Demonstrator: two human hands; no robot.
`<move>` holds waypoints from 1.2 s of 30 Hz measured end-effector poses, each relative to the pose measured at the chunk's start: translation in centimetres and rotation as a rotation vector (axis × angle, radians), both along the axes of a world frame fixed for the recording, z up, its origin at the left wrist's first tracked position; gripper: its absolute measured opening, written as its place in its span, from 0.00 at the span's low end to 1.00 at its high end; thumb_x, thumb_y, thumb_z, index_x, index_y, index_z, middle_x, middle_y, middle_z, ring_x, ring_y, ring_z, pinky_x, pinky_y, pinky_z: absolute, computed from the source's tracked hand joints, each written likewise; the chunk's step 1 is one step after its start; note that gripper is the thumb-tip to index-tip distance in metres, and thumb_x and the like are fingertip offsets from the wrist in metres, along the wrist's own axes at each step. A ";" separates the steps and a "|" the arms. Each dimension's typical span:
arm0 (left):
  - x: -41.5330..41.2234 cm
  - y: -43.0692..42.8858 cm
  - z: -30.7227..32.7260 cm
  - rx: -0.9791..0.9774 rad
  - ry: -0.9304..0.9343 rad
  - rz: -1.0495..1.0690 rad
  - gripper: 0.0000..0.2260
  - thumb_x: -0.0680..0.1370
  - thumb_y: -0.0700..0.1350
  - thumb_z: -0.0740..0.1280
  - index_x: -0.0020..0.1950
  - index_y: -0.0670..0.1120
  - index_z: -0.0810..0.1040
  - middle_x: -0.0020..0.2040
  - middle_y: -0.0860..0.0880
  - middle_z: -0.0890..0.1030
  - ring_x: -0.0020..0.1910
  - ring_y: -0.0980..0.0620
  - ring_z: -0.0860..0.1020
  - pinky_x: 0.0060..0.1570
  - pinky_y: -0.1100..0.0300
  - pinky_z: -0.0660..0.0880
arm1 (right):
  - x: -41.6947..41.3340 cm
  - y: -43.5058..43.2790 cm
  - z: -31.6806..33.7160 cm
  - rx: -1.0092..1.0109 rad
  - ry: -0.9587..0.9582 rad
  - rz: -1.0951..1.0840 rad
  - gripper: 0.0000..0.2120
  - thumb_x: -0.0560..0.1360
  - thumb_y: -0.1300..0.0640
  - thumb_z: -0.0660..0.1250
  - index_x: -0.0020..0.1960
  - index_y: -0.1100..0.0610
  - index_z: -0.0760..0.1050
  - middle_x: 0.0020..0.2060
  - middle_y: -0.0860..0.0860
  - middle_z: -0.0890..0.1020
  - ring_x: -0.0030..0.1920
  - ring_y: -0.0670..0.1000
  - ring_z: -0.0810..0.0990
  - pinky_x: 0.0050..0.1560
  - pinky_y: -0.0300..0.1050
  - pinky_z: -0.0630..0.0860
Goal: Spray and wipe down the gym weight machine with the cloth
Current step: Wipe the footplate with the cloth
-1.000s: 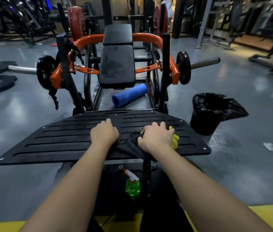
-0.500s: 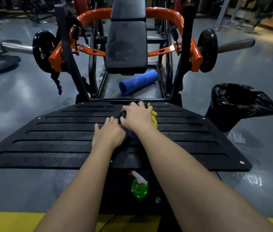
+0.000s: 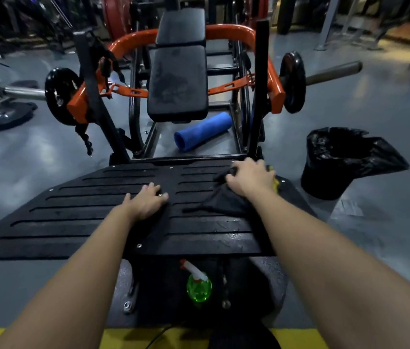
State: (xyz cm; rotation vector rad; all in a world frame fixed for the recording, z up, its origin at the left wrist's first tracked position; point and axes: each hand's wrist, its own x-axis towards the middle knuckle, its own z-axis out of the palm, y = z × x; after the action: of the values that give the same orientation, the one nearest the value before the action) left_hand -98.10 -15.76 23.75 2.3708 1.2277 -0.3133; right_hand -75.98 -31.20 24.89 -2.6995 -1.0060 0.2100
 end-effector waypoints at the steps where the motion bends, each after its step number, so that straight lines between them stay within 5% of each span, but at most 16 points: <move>1: -0.1 -0.3 -0.2 0.026 -0.001 0.004 0.28 0.86 0.58 0.52 0.84 0.50 0.52 0.84 0.52 0.46 0.83 0.54 0.44 0.79 0.43 0.39 | 1.7 -1.7 0.0 -0.011 0.001 -0.051 0.19 0.77 0.42 0.61 0.67 0.40 0.75 0.68 0.51 0.74 0.71 0.59 0.66 0.69 0.62 0.63; 15: -0.4 -1.8 -0.6 0.139 0.013 -0.029 0.28 0.86 0.56 0.42 0.85 0.49 0.46 0.84 0.53 0.43 0.83 0.54 0.42 0.79 0.41 0.39 | 0.2 -1.5 1.1 -0.135 0.022 -0.282 0.20 0.78 0.42 0.63 0.69 0.43 0.74 0.69 0.53 0.70 0.72 0.62 0.62 0.67 0.66 0.64; 23: -0.3 -1.7 -0.6 0.142 0.010 -0.035 0.27 0.85 0.50 0.44 0.84 0.45 0.43 0.84 0.51 0.42 0.82 0.54 0.40 0.79 0.39 0.38 | -10.4 12.1 0.0 0.027 0.097 0.228 0.16 0.74 0.41 0.65 0.61 0.38 0.79 0.65 0.48 0.77 0.71 0.57 0.66 0.70 0.65 0.61; 36: -0.5 -1.2 -1.2 0.148 0.002 -0.021 0.27 0.86 0.54 0.43 0.84 0.49 0.41 0.84 0.54 0.43 0.82 0.56 0.41 0.80 0.43 0.39 | -4.9 11.0 -1.4 0.089 0.110 0.163 0.16 0.76 0.44 0.64 0.63 0.40 0.77 0.65 0.50 0.76 0.71 0.58 0.66 0.71 0.65 0.61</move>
State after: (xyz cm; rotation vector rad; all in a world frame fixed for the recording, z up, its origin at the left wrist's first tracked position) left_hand -98.56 -16.93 22.57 2.5105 1.2678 -0.2388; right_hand -80.89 -20.24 23.48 -2.4982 -1.1733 0.3324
